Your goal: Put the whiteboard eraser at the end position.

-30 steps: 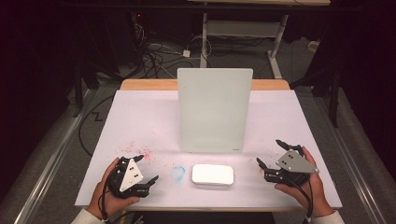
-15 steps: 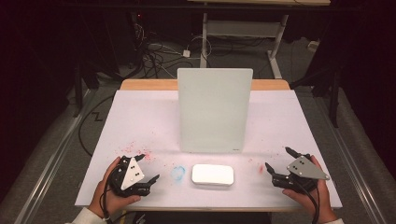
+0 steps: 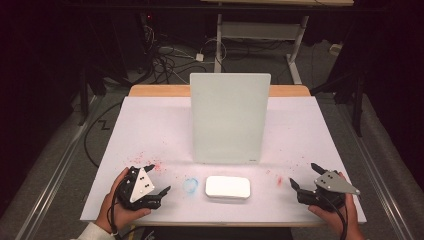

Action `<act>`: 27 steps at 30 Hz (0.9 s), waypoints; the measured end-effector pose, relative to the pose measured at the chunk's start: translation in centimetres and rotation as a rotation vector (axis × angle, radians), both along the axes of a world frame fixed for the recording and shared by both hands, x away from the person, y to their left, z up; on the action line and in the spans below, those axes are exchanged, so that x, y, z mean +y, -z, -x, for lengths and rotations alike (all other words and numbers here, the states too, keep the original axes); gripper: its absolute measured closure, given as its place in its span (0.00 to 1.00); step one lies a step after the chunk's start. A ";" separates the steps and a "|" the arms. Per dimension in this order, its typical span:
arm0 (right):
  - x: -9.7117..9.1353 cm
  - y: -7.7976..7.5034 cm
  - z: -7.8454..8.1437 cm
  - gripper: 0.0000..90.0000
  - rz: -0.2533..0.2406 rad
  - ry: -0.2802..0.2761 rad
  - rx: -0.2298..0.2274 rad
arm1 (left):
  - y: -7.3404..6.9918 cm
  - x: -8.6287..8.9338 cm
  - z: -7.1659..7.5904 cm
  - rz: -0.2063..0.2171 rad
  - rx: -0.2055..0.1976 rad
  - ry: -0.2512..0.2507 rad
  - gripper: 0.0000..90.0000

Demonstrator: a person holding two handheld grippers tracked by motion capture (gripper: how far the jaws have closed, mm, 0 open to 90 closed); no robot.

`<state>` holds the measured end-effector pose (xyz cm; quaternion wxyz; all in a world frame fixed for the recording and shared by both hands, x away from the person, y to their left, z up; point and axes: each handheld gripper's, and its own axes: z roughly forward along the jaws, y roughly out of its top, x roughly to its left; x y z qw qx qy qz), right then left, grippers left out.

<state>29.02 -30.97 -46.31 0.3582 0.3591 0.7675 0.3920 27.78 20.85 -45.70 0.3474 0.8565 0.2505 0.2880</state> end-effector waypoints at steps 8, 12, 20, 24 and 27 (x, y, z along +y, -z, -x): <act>0.6 -0.3 0.5 0.19 0.024 -0.011 -0.018 | 0.0 -0.1 0.1 -0.003 -0.002 0.010 0.20; 0.5 -0.4 0.6 0.19 0.018 -0.004 -0.025 | 0.0 -0.1 0.0 -0.005 -0.001 0.011 0.20; 0.5 -0.3 0.5 0.19 0.030 -0.005 -0.025 | 0.1 -0.3 0.0 -0.007 0.000 0.011 0.20; 0.6 -0.3 0.6 0.19 0.032 -0.004 -0.027 | 0.0 -0.2 -0.1 -0.006 0.000 0.008 0.20; 0.6 -0.4 0.6 0.19 0.032 -0.003 -0.027 | 0.1 -0.3 -0.2 -0.004 0.002 0.008 0.20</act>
